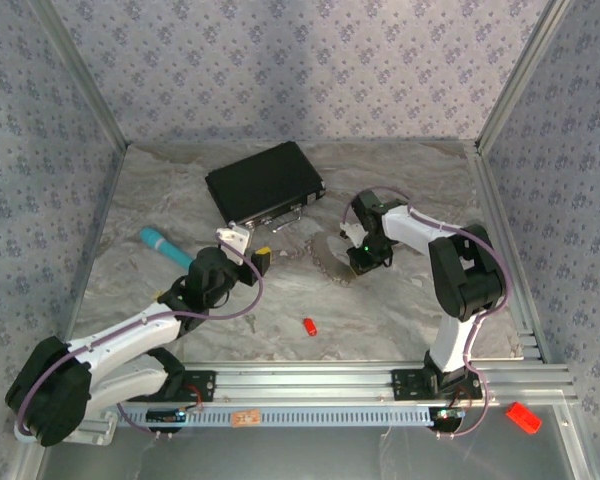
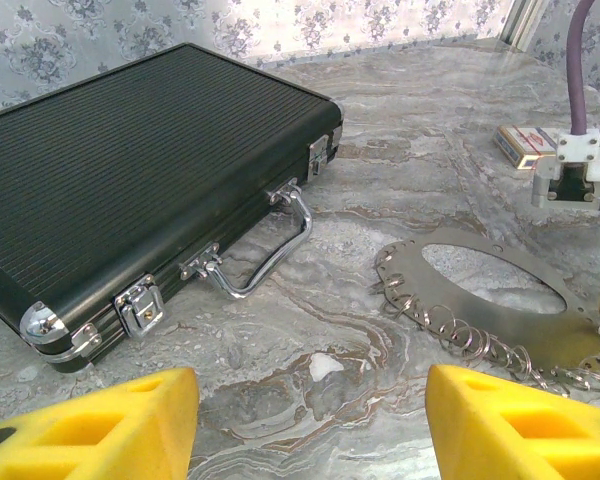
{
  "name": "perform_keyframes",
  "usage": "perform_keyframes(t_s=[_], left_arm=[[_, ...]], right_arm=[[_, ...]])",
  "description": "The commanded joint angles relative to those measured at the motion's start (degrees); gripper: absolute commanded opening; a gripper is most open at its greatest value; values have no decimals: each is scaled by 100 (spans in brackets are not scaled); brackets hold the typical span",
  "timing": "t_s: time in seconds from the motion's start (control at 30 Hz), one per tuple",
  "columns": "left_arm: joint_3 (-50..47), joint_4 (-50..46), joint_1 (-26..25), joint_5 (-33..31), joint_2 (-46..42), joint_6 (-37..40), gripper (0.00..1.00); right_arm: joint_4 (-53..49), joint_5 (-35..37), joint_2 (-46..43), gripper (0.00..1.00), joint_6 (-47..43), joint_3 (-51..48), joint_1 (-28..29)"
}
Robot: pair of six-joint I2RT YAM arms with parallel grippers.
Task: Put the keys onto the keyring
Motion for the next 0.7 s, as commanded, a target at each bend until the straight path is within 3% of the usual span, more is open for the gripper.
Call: perform_keyframes(t_s=[0.0, 0.27, 0.4, 0.67], left_arm=[[84, 78, 27, -28, -62, -57, 61], [88, 25, 33, -23, -109, -57, 61], [49, 23, 27, -44, -139, -76, 61], [59, 78, 25, -32, -107, -75, 61]], right_arm=[[-199, -222, -97, 14, 54, 32, 26], [-26, -570, -89, 20, 395, -87, -19], [271, -656, -308, 30, 930, -340, -117], [859, -785, -723, 28, 1809, -914, -283]])
